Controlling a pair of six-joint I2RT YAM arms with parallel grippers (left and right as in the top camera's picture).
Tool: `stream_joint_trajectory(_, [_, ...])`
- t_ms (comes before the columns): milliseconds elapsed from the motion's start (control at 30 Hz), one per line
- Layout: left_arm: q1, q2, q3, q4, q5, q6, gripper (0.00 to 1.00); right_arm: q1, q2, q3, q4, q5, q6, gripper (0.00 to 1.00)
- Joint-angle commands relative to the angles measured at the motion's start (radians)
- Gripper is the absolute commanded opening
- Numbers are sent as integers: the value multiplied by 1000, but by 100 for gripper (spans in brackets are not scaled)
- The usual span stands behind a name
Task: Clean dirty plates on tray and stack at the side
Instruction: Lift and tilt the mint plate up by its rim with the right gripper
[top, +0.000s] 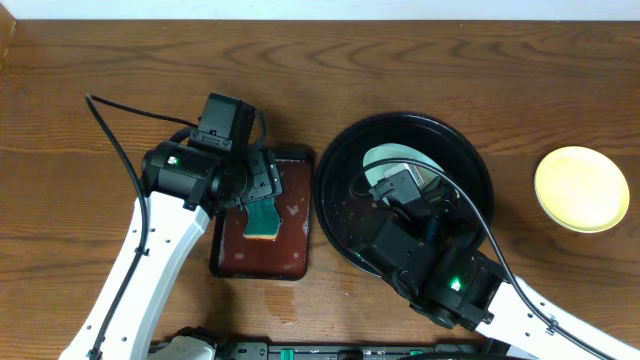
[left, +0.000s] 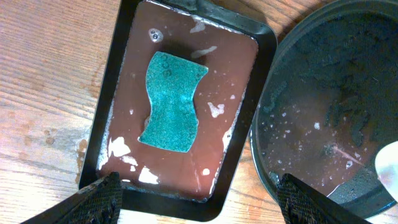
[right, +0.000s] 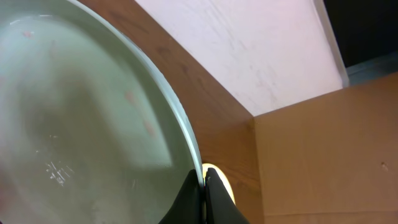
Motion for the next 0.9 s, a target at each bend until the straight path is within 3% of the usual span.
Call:
stream_joint_trajectory(0, [5, -3, 8, -2, -6, 6, 81, 8, -13, 3, 0, 69, 10, 1])
stream_joint_trajectory(867, [5, -3, 8, -2, -6, 6, 81, 145, -13, 3, -1, 176, -28, 1])
